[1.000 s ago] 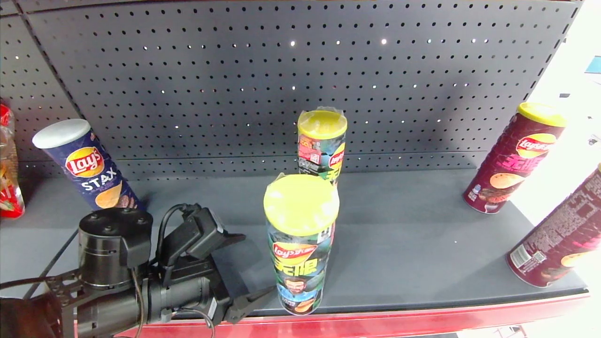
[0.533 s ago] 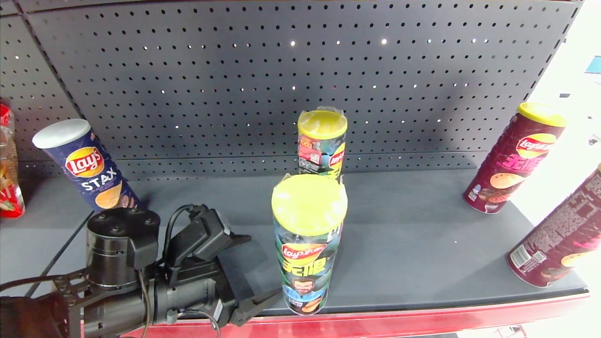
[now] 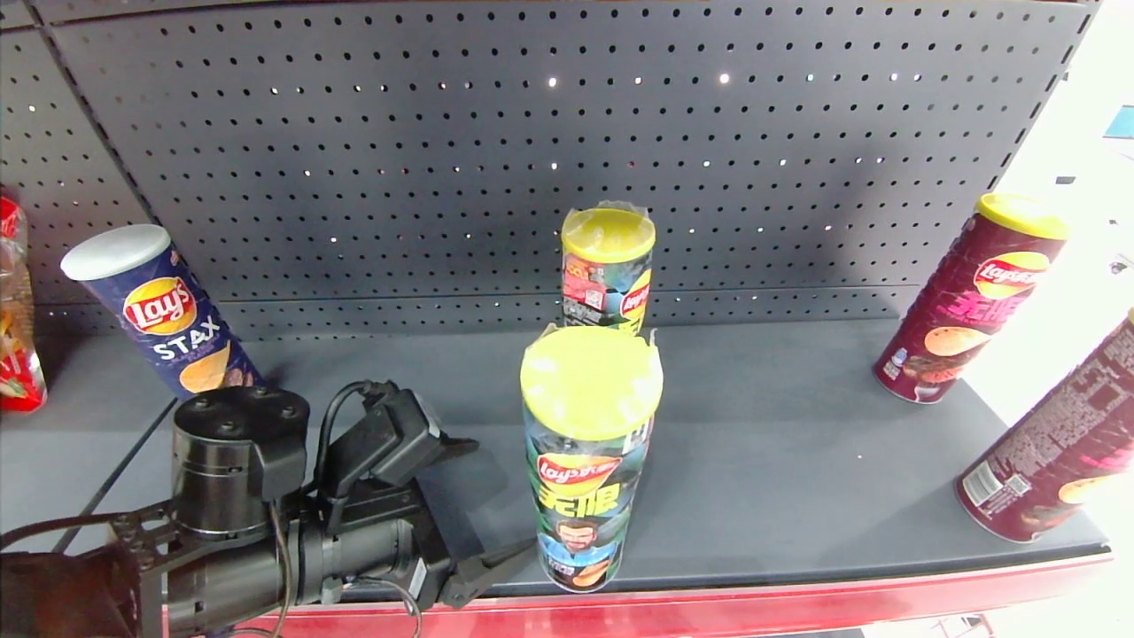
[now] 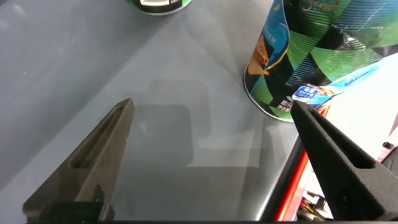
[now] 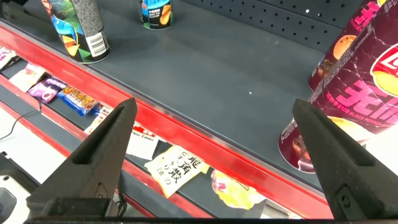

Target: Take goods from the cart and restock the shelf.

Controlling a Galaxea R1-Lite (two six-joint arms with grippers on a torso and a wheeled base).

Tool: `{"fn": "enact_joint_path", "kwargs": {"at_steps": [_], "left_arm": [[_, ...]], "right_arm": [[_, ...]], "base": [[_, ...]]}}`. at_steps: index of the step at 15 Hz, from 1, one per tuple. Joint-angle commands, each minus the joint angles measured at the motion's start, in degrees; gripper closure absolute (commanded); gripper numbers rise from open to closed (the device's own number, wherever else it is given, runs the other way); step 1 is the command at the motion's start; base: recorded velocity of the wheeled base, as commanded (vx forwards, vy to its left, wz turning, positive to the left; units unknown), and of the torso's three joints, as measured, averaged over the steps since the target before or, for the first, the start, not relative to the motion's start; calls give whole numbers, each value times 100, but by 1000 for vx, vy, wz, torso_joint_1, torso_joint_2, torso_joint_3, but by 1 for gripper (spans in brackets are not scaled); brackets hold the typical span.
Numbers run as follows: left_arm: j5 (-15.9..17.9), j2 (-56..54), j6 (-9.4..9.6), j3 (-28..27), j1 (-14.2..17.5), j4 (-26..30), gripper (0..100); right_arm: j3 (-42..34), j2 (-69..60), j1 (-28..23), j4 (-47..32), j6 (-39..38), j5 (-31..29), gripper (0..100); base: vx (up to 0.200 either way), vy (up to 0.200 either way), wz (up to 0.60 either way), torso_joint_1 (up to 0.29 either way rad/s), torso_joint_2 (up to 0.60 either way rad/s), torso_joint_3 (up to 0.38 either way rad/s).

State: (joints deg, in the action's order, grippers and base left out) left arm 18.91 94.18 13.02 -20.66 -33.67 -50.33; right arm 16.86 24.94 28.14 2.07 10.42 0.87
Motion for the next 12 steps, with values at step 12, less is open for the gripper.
{"fn": "enact_joint_path", "kwargs": {"at_steps": [12], "left_arm": [[-1,12,-1,10,-78,-3,0]], "right_arm": [[-16,2,-10,4,4,1,0]], "base": [[0,0,0,0,0,0]]}}
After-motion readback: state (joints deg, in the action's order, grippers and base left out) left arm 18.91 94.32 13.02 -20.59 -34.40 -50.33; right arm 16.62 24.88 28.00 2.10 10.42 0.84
